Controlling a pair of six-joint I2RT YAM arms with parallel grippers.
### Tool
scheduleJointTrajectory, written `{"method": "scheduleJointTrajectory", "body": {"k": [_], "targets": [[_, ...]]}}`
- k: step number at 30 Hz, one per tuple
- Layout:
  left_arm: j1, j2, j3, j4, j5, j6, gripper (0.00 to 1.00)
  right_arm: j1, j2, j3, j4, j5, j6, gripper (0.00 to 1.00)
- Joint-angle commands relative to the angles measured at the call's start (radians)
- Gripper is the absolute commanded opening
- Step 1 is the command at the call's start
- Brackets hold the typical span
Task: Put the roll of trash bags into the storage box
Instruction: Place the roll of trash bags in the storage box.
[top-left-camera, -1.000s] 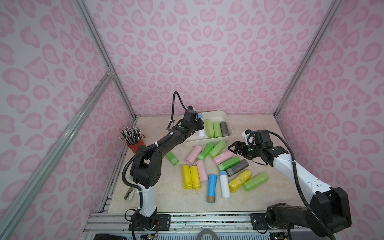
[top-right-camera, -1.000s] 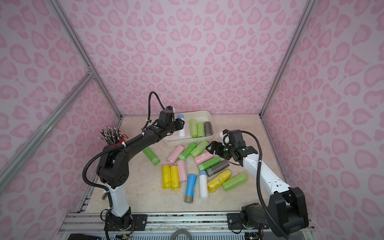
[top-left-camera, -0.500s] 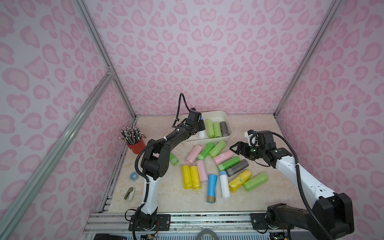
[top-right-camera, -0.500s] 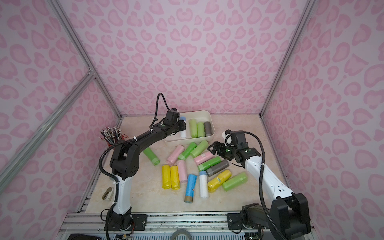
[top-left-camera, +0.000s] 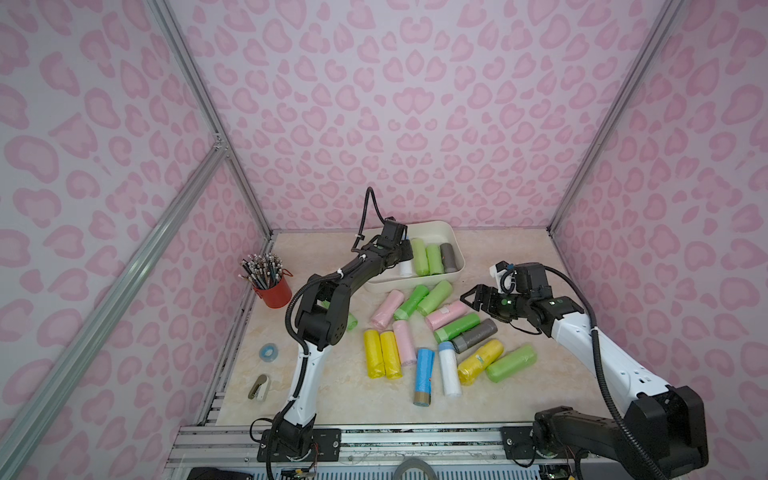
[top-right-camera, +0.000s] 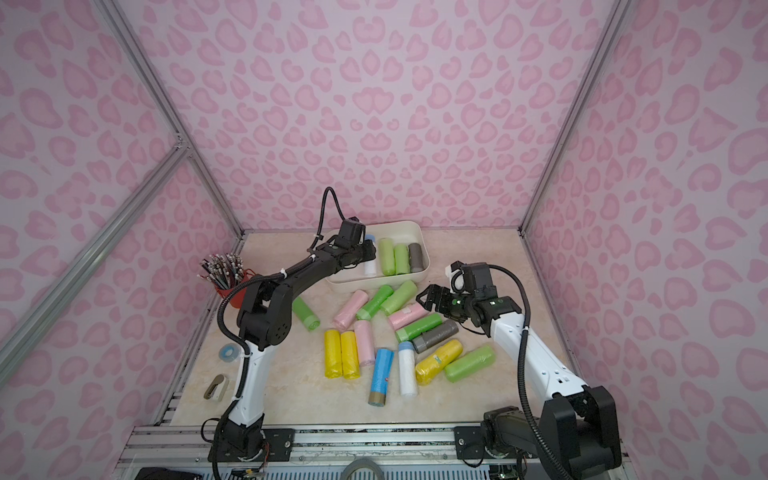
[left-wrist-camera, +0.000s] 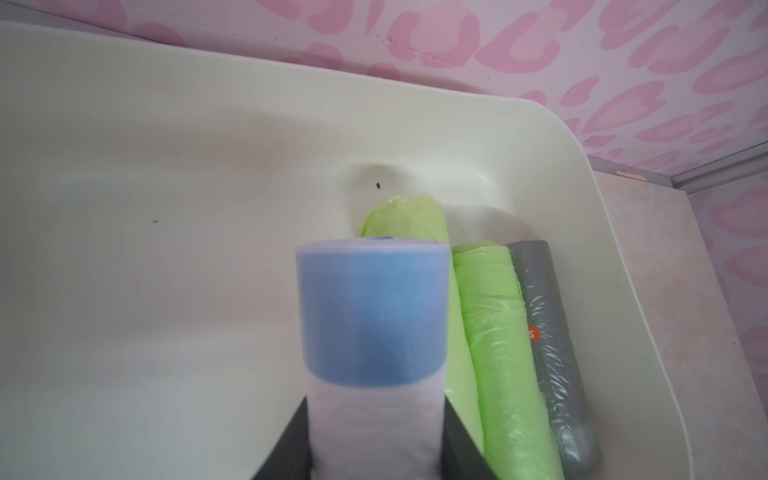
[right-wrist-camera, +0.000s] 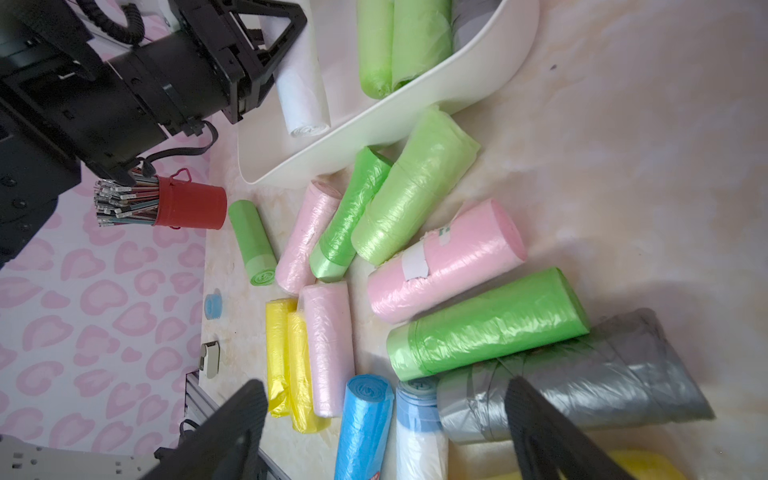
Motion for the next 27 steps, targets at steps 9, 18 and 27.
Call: {"method": "scheduleJointTrajectory", "body": {"k": [9, 18, 27], "targets": [[-0.011, 0.046, 0.050, -0.024, -0.014, 0.010, 0.53, -0.003, 0.009, -0.008, -0.009, -0.004, -0.013, 0.91], [-0.032, 0.021, 0.054, -0.029, -0.045, 0.030, 1.00, -0.004, 0.008, -0.002, -0.018, -0.002, -0.009, 0.91], [-0.035, -0.046, -0.014, -0.001, -0.064, 0.036, 1.00, -0.003, 0.020, 0.006, -0.018, -0.005, -0.007, 0.91]]}}
